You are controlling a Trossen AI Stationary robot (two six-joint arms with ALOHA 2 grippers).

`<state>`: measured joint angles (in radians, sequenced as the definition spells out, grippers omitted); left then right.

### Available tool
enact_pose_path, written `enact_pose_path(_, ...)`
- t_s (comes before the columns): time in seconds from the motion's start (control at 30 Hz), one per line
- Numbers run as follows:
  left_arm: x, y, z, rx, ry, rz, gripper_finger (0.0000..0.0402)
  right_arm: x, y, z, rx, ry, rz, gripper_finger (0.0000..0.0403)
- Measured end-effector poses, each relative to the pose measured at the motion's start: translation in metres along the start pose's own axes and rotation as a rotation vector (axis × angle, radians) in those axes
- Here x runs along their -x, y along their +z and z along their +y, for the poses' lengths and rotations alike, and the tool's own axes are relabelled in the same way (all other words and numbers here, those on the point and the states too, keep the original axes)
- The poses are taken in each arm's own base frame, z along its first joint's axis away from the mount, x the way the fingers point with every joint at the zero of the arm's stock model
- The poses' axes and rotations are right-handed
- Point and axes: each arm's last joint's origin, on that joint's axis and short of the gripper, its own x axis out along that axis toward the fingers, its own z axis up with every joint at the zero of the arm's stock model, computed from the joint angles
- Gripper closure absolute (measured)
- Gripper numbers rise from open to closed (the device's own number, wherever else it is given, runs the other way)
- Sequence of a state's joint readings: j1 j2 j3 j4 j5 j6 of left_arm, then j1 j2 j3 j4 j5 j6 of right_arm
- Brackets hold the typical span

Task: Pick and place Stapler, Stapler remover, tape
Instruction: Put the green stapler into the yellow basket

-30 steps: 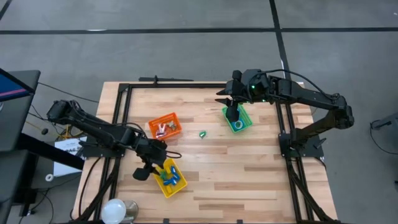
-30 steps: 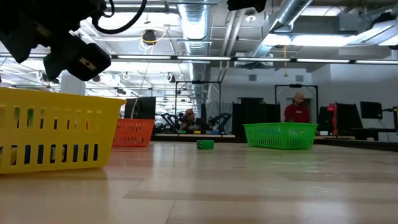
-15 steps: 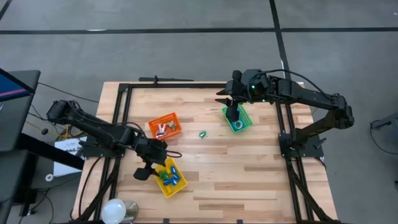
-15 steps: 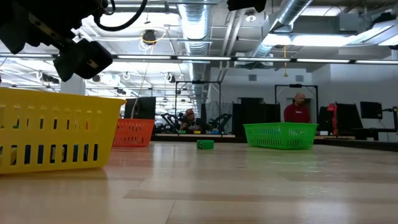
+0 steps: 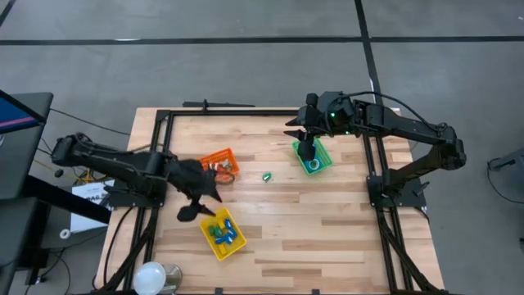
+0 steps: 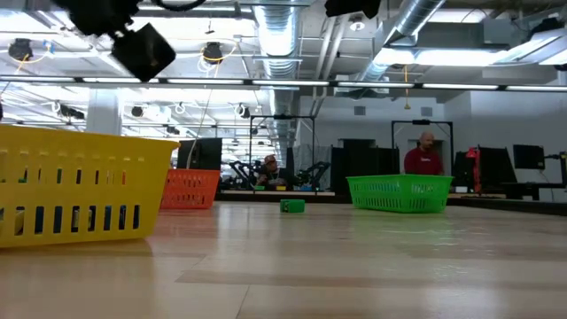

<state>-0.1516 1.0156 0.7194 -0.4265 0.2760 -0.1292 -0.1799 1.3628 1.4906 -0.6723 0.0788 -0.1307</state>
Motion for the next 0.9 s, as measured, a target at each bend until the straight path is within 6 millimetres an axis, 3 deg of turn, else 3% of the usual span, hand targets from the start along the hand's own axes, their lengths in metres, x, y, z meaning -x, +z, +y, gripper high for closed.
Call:
enact_pose_path(0.27,0.041,0.011,0.021,0.017,0.223,-0.200,0.0156,-0.009,-0.014,-0.001,-0.067,0.001,0.071,0.0282)
enact_pose_path(0.6,0.071,0.014,0.040,0.081,0.486,-0.353,0.0156,-0.026,-0.028,0.001,-0.090,0.103,0.162,0.0165)
enact_pose_path(0.9,0.075,0.015,0.042,0.060,0.507,-0.385,0.0156,-0.086,-0.049,0.012,0.090,0.262,0.306,0.0148)
